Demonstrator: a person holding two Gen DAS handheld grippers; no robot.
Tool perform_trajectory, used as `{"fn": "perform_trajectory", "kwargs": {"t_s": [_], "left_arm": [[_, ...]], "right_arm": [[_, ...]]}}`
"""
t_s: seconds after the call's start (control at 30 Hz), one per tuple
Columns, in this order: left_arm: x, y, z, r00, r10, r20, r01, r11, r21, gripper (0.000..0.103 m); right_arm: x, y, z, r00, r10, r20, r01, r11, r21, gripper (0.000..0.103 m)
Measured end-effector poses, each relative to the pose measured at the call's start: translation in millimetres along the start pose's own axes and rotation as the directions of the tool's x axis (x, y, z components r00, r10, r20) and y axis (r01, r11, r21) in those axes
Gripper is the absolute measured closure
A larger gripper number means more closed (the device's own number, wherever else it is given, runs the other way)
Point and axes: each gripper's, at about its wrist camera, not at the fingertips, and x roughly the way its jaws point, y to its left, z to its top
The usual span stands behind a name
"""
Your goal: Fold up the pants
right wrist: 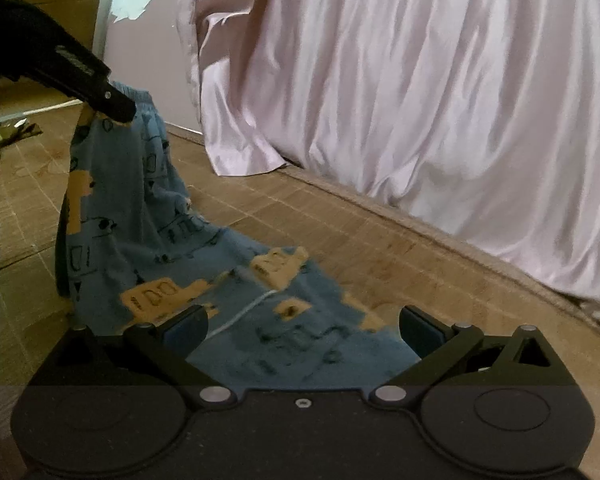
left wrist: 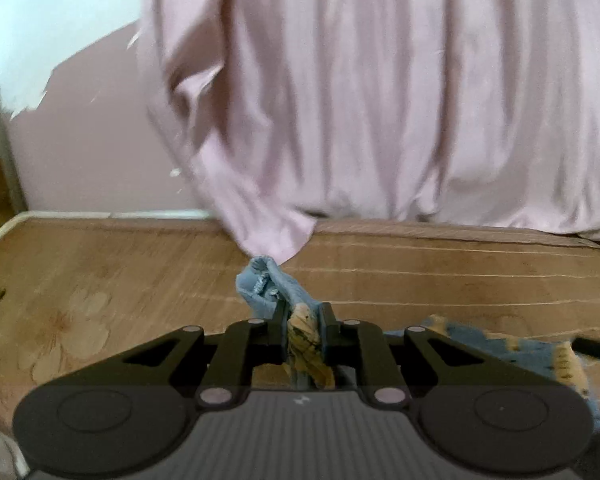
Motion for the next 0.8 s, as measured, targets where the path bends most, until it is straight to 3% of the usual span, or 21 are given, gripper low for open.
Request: {"fn": "perform_trajectory", "kwargs": {"t_s": [0.17,0.37,0.47,0.63,0.7,0.8], "left_arm": [[-29,-45,8,0.996,-0.071,0.048,0.066,0.992,0.111,0.087],[-44,-105,11,0.985,-0.164,0.053,0.147,0.961,0.235,0.087],[-44,-140,3,0.976,-0.213,0.048,0.186,0.928,0.323,0.087],[-38,-199,-28,0.963,-0.268,-0.027,0.248,0.846,0.472,0.087],[-32,-215,-41,0.958,-0.279,-0.067,0.275,0.825,0.493,0.088],[-25,-232,-56,0.952,-0.292,-0.095,0.300,0.818,0.491,0.090]], "right_arm": [[-28,-54,1,0.999,0.027,-0.039,-0.025,0.998,0.064,0.001],[-67,-110,-29,0.991,-0.112,-0.077,0.122,0.983,0.140,0.001],[-70,-130,-40,0.978,-0.167,-0.123,0.192,0.955,0.228,0.001],[-68,-151,-54,0.965,-0.211,-0.155,0.246,0.933,0.264,0.001],[-62,-157,-61,0.962,-0.204,-0.182,0.249,0.928,0.278,0.001],[-55,-163,-68,0.963,-0.172,-0.206,0.230,0.924,0.304,0.001]]}}
